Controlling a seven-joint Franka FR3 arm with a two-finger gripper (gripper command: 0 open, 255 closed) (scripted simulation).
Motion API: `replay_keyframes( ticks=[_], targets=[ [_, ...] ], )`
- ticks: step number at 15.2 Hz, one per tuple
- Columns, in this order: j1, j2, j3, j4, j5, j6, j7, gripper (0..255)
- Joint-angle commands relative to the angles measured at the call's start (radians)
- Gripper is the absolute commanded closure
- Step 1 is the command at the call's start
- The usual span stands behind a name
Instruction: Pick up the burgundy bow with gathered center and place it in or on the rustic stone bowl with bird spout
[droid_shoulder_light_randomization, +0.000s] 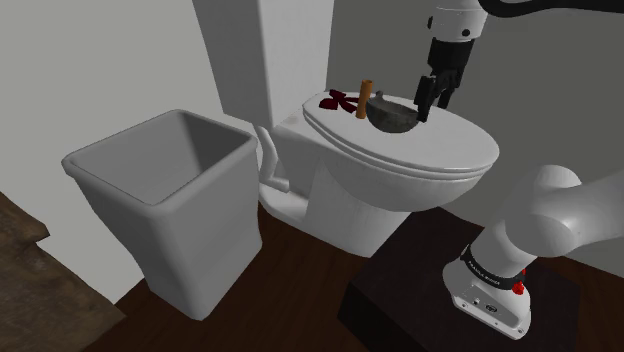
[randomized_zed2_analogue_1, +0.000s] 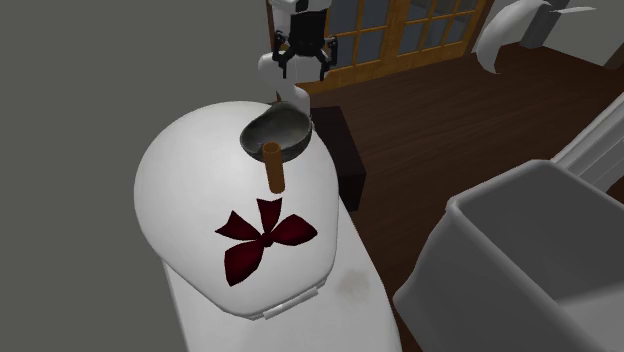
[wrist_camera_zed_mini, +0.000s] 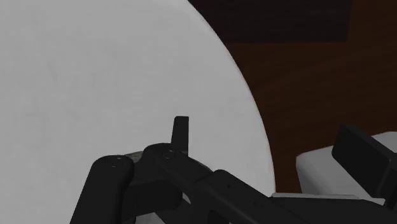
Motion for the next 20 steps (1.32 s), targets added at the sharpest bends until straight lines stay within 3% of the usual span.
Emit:
replay_keyframes(
  ticks=[1, 11, 20],
  targets=[
    [0.000, 0.000, 0.000, 0.000, 0.000, 0.000, 0.000, 0],
    [-0.010, 0.352, -0.114, 0.173, -0.038, 0.196, -0.172, 0],
    [-0.016, 0.699, -0.181, 0.445, 0.002, 0.277, -0.331, 0]
  ],
)
